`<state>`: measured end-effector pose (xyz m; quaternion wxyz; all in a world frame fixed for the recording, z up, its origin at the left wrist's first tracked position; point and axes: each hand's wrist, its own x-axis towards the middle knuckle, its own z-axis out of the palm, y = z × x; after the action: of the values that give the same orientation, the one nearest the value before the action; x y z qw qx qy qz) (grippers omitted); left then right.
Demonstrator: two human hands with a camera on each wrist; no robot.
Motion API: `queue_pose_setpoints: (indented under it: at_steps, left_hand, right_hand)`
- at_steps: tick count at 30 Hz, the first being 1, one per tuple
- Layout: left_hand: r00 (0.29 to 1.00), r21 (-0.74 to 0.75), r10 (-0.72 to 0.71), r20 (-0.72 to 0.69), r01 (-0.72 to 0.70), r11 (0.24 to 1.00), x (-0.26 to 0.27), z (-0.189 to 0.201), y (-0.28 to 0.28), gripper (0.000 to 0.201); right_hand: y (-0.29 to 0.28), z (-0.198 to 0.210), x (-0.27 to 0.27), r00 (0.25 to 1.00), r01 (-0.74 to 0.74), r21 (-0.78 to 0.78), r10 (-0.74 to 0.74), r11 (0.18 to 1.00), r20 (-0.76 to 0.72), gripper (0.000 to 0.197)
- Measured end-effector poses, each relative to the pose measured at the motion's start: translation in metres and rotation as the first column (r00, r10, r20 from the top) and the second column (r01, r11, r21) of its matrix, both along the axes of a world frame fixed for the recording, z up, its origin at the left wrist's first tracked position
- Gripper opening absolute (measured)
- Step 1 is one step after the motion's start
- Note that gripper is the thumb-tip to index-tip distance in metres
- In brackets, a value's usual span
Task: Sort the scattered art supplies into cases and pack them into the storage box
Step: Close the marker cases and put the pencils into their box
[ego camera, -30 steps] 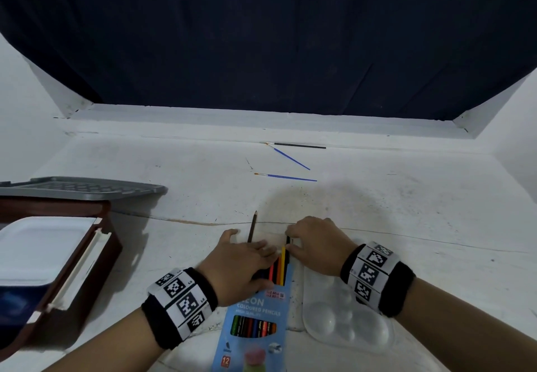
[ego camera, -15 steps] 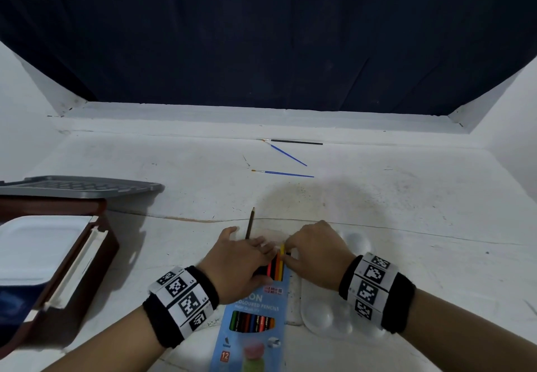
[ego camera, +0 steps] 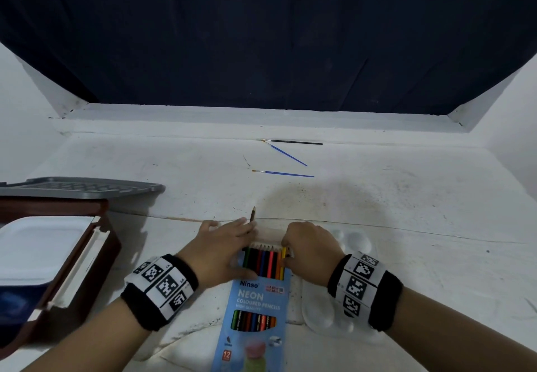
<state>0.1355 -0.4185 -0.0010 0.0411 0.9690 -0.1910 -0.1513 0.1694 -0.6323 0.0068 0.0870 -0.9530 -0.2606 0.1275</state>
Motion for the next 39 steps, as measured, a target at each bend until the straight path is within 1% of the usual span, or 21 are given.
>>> queue_pose_setpoints:
  at_steps: [2,4,7,10,14,16,17,19,20,23,24,25,28,30,33,35,36,39]
  left_hand:
    - [0.998,0.018,0.000,-0.061,0.001,1.000,0.001,0.000,0.004,0.096]
    - [0.996,0.023,-0.005,-0.087,0.007,1.000,0.001,-0.001,0.006,0.109]
    - [0.997,-0.005,0.000,-0.082,-0.001,1.000,0.000,-0.005,0.007,0.108]
    - [0.999,-0.027,0.012,-0.047,-0.014,1.000,-0.005,-0.010,0.008,0.100]
    - [0.997,-0.095,0.029,0.077,-0.022,0.995,-0.012,-0.012,0.012,0.064]
    - [0.993,-0.114,0.049,0.108,-0.037,0.993,-0.012,-0.010,0.014,0.054]
    - [0.990,-0.146,0.062,0.126,-0.043,0.988,-0.012,-0.010,0.014,0.054]
    - [0.986,-0.177,0.057,0.155,-0.029,0.984,-0.011,-0.011,0.014,0.066]
    - [0.988,-0.146,0.042,0.146,-0.020,0.989,-0.011,-0.011,0.014,0.075]
    - [0.997,0.014,0.023,0.073,-0.024,1.000,-0.012,-0.012,0.014,0.102]
    - [0.998,0.032,0.023,0.063,-0.025,0.999,-0.012,-0.013,0.015,0.108]
    - [0.997,0.022,0.023,0.067,-0.024,0.999,-0.012,-0.013,0.015,0.108]
    - [0.994,-0.054,0.034,0.100,-0.028,0.998,-0.012,-0.012,0.014,0.093]
    - [0.993,-0.082,0.022,0.115,-0.013,0.997,-0.011,-0.013,0.013,0.090]
    - [0.986,-0.091,-0.007,0.166,0.022,0.996,-0.009,-0.017,0.013,0.081]
    - [0.980,-0.131,0.014,0.199,0.012,0.991,-0.009,-0.016,0.014,0.072]
    - [0.981,-0.135,0.025,0.194,0.002,0.991,-0.010,-0.014,0.014,0.072]
    - [0.992,-0.050,0.017,0.127,-0.011,0.999,-0.011,-0.012,0.014,0.090]
  right_hand:
    - [0.002,0.002,0.002,1.000,0.025,0.010,-0.025,1.000,-0.008,0.027]
    - [0.004,0.002,0.003,1.000,0.020,0.002,-0.020,1.000,-0.008,0.028]
    - [0.005,0.003,0.003,1.000,0.016,0.006,-0.016,1.000,-0.013,0.029]
    - [0.004,0.004,0.004,1.000,0.024,0.001,-0.024,1.000,-0.012,0.035]
    - [0.002,0.005,0.004,1.000,0.017,0.002,-0.017,1.000,-0.023,0.041]
    - [0.001,0.005,0.004,1.000,0.005,-0.008,-0.005,1.000,-0.024,0.040]
    - [0.001,0.005,0.004,1.000,0.000,-0.016,-0.001,1.000,-0.023,0.039]
    - [0.001,0.005,0.003,1.000,-0.002,-0.025,0.001,1.000,-0.030,0.039]
    - [0.002,0.006,0.003,0.999,-0.001,-0.024,0.000,1.000,-0.041,0.040]
    - [0.002,0.007,0.001,0.997,0.004,-0.025,-0.006,1.000,-0.073,0.043]
    - [0.002,0.007,0.001,0.996,0.006,-0.023,-0.008,1.000,-0.085,0.042]
    - [0.001,0.005,0.001,0.995,0.010,-0.012,-0.012,1.000,-0.096,0.041]
    - [-0.001,0.002,0.005,0.992,0.051,0.044,-0.046,0.998,-0.118,0.038]
    - [-0.003,0.002,0.007,0.990,0.069,0.069,-0.060,0.995,-0.128,0.042]
    - [-0.002,0.002,0.007,0.993,0.058,0.073,-0.050,0.996,-0.109,0.044]
    - [-0.002,0.001,0.006,0.994,0.053,0.080,-0.045,0.995,-0.101,0.041]
    - [-0.001,0.000,0.006,0.994,0.053,0.079,-0.045,0.995,-0.102,0.040]
    - [-0.001,-0.002,0.006,0.993,0.063,0.081,-0.055,0.995,-0.107,0.042]
